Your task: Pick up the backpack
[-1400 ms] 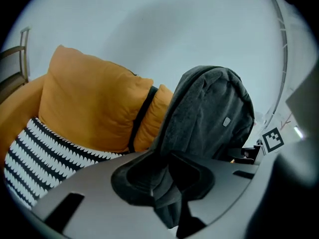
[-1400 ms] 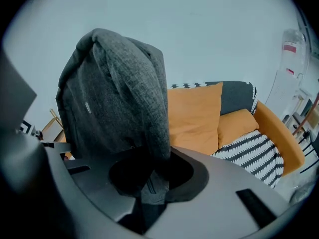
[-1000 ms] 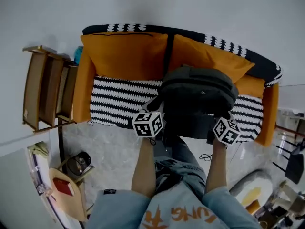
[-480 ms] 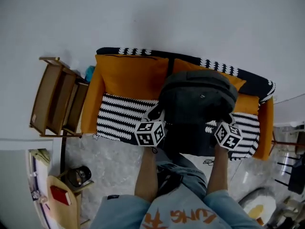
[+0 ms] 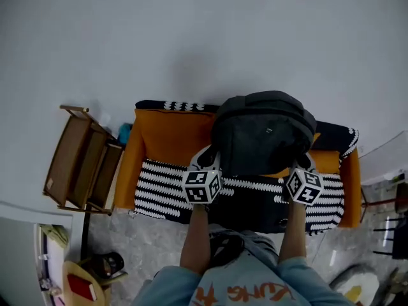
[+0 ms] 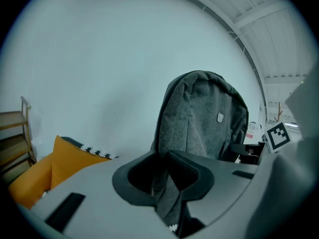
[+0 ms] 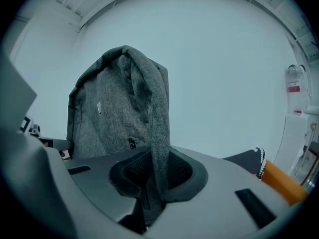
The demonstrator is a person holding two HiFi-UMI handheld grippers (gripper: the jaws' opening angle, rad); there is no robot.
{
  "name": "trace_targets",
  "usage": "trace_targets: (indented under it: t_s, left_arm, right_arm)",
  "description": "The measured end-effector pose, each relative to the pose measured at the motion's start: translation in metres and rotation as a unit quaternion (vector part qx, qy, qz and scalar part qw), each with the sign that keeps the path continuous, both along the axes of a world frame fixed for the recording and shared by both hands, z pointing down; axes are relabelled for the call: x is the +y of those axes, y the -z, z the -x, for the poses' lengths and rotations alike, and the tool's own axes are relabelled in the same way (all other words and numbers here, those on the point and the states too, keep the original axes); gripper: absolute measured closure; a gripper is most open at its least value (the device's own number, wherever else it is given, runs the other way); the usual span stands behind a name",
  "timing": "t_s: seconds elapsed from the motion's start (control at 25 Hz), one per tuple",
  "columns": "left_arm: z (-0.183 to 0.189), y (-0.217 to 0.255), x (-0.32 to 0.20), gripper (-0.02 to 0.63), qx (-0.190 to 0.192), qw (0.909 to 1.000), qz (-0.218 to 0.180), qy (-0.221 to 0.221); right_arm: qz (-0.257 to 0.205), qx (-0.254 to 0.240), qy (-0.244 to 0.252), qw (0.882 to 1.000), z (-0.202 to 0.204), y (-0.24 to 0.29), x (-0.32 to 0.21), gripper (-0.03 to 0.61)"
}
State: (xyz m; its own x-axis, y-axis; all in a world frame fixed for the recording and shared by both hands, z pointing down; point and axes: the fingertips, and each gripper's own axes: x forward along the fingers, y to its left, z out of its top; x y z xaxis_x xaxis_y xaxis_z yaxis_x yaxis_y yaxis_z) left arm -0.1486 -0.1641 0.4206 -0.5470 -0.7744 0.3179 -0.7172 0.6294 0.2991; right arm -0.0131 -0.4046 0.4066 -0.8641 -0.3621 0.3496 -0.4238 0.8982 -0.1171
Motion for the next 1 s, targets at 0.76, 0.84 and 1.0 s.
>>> trace_targets:
  t_s: [0.76, 0.84, 1.0]
  left_arm:
    - [0.071, 0.107, 0.008, 0.538, -0.121, 0.9919, -0.037, 0.013]
    - [0.075, 0.116, 0.006, 0.538, -0.135, 0.9902, -0.036, 0.012]
    - [0.087, 0.132, 0.000, 0.538, -0.164, 0.9860, -0.021, 0.022]
  right_arm:
    - [-0.078, -0.106, 0.024, 0.991, 0.058, 0.113, 0.018, 0.532]
    - [-0.083, -0.113, 0.024, 0.990, 0.061, 0.120, 0.017, 0.532]
    - [-0.090, -0.121, 0.028, 0.988, 0.073, 0.138, 0.012, 0.532]
